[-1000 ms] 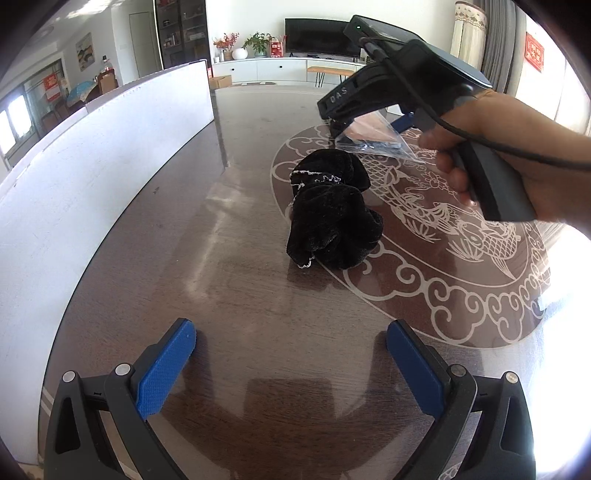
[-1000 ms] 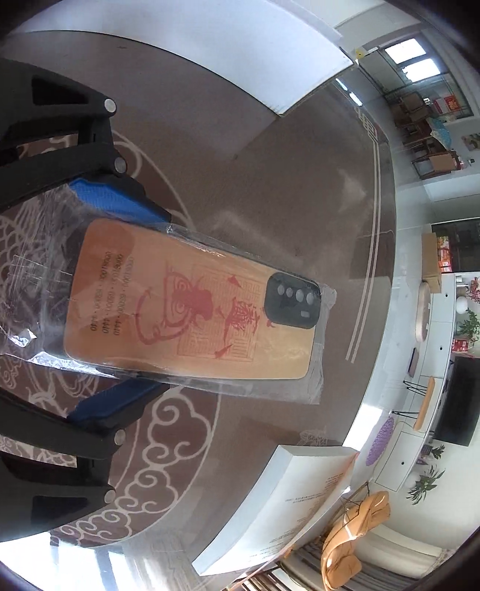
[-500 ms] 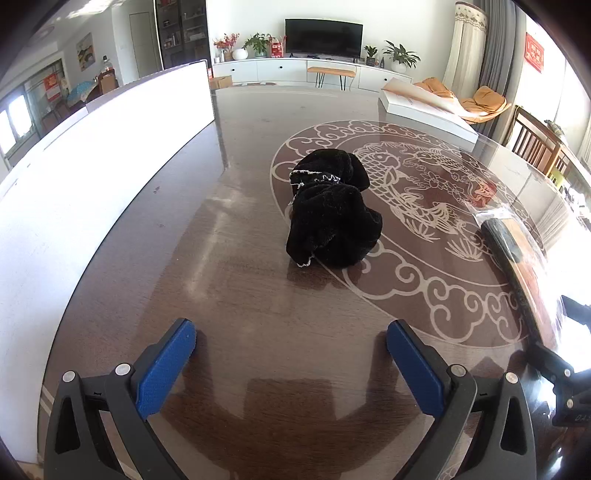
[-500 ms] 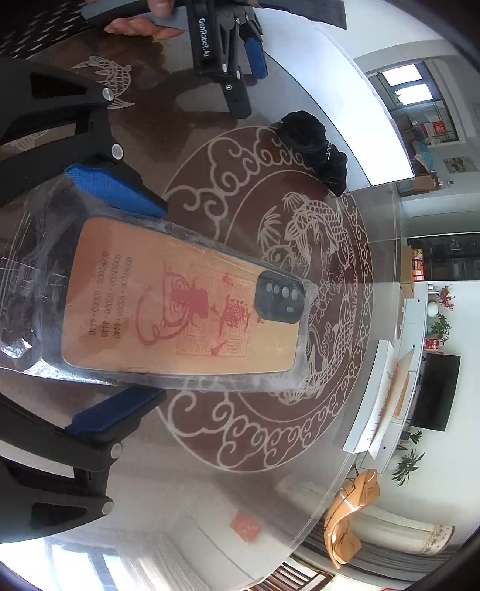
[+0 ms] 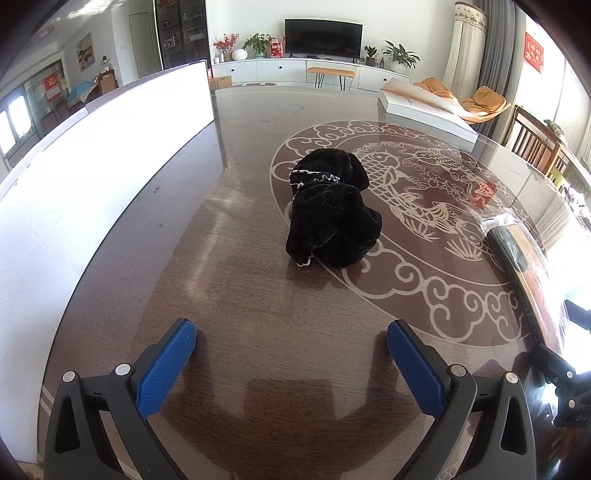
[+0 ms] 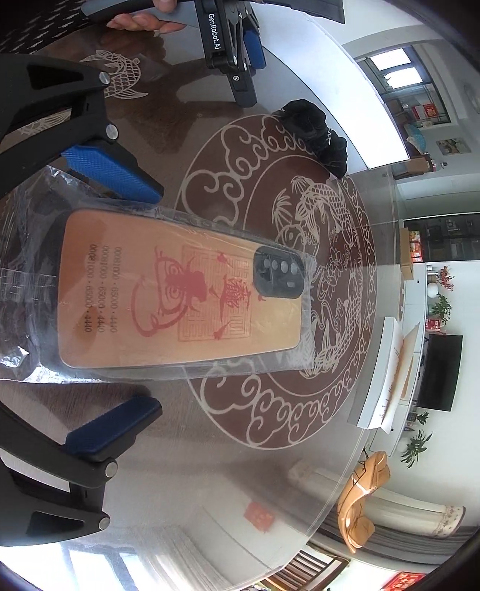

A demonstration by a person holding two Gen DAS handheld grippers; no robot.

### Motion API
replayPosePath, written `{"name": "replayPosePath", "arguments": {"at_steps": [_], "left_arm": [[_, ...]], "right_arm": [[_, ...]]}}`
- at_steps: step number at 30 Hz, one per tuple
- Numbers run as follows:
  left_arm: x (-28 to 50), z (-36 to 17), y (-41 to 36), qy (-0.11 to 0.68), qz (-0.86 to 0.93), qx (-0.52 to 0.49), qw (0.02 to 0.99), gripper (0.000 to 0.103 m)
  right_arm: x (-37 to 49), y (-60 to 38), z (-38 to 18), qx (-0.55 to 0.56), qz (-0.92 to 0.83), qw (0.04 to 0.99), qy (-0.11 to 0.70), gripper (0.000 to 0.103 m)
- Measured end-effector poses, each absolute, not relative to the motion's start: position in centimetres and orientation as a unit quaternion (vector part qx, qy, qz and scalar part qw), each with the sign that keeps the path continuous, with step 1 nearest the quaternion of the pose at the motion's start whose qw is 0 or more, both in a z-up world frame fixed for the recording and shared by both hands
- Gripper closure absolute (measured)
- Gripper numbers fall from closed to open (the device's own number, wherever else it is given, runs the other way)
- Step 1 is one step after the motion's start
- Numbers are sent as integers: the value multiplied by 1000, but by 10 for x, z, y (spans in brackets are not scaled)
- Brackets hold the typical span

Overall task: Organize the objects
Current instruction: 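Grasp the bagged orange phone case with the right tool and lift it, then grasp the black velvet pouch with the left tool while the right holds the phone case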

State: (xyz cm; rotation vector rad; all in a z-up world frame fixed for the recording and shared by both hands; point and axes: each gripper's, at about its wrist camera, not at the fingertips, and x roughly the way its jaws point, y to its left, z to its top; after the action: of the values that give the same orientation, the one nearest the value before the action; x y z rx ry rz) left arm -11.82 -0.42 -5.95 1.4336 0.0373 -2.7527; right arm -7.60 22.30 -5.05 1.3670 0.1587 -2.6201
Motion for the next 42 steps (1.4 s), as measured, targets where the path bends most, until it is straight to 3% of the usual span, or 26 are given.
{"name": "replayPosePath", "arguments": {"at_steps": [42], "left_arm": [[-116, -62, 1, 8, -887, 461, 16, 0]], "right_arm": [[-74, 223, -51, 459, -883, 86, 51, 0]]}}
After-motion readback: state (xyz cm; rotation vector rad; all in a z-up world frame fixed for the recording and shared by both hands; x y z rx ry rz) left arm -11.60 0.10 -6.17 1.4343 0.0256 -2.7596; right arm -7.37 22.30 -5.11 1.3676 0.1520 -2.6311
